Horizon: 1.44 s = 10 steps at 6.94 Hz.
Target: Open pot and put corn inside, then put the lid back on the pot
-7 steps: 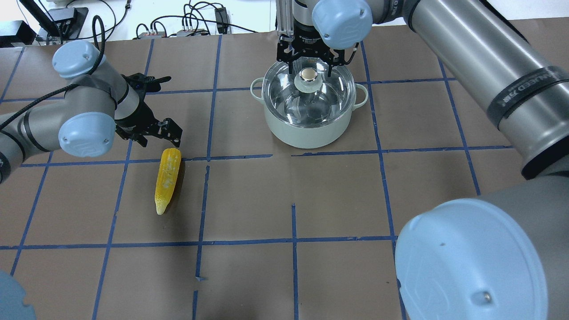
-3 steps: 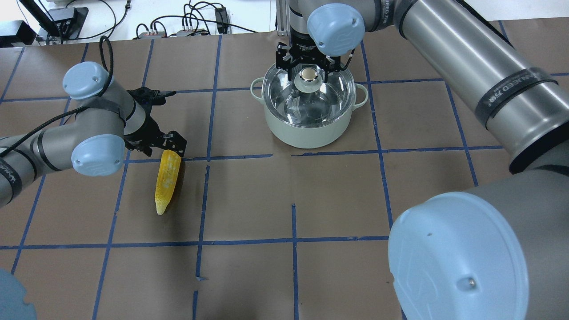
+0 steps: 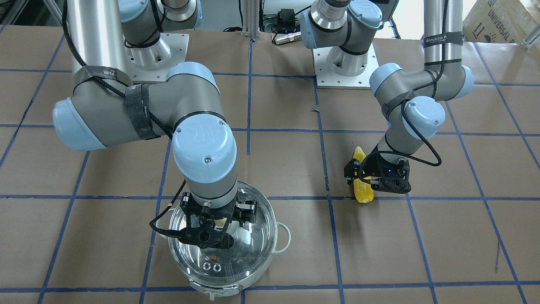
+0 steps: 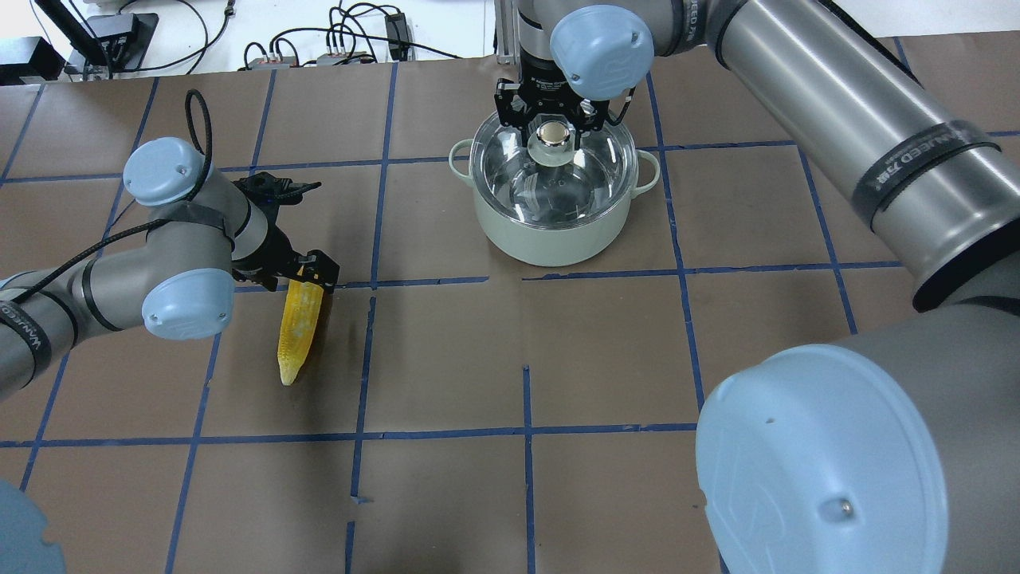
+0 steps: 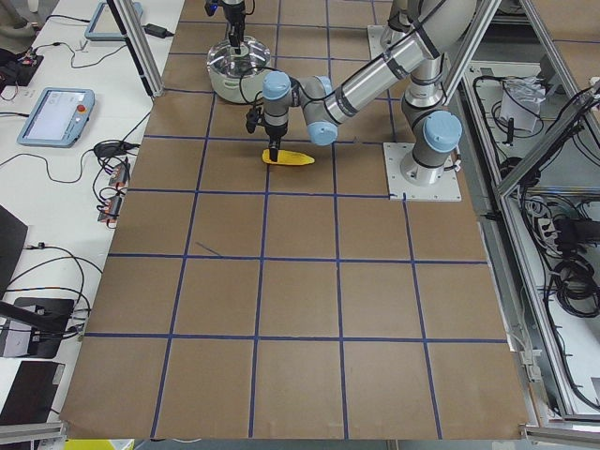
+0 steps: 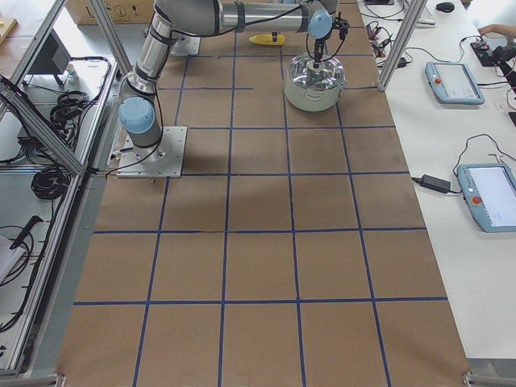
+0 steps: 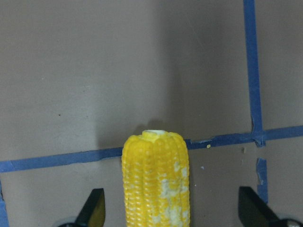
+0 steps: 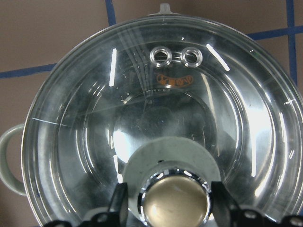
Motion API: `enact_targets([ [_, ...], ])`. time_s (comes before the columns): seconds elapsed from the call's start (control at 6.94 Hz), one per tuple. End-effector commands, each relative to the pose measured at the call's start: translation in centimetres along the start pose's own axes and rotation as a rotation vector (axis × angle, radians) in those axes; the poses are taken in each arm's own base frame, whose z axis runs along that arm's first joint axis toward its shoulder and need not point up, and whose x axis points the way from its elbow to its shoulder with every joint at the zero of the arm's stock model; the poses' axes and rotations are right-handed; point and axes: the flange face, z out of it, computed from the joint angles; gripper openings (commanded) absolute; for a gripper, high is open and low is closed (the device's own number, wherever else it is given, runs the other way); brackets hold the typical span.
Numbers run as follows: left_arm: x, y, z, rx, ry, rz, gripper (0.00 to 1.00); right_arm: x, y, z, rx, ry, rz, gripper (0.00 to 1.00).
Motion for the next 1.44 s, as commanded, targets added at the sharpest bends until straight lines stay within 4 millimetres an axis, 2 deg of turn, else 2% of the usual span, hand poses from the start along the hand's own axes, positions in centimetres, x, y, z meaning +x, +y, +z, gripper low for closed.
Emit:
enact_targets([
  [0.0, -0.4, 0.5, 0.4, -0.008, 0.004, 0.003, 1.00, 0.1, -0.1, -0.6, 0.017, -0.001, 0.000, 0.42],
  [0.14, -0.4, 0.7, 0.6, -0.013, 0.006, -0.002, 1.00, 0.1, -0.1, -1.7, 0.031, -0.007, 0.000, 0.42],
  [0.43, -0.2, 1.3, 1.1, 0.007, -0.001, -0.001, 1.00, 0.5, -0.7, -5.8, 0.064, -0.026, -0.021, 0.41],
  [0.58, -0.2, 1.2, 1.0, 0.018, -0.003, 0.000, 0.98, 1.8, -0.7, -7.1, 0.041, -0.005, -0.066, 0.38],
  [0.72, -0.2, 1.2, 0.9, 0.024, -0.002, -0.001, 0.76, 5.6, -2.4, -7.6, 0.033, 0.007, -0.116, 0.37],
  [0.86, -0.2, 1.1, 0.7, 0.031, -0.001, 0.000, 0.43, 11.2, -4.8, -7.0, -0.008, 0.031, -0.175, 0.34],
  [1.01, -0.2, 1.1, 0.4, 0.038, -0.001, 0.001, 0.23, 17.6, -6.9, -5.9, -0.048, 0.050, -0.211, 0.33],
  [1.15, -0.2, 0.9, -0.5, 0.056, -0.007, -0.001, 0.10, 23.8, -8.8, -5.1, -0.074, 0.054, -0.194, 0.32],
  [1.3, -0.1, 0.5, -2.0, 0.091, -0.027, -0.008, 0.06, 27.3, -9.7, -4.7, -0.083, 0.045, -0.259, 0.32],
])
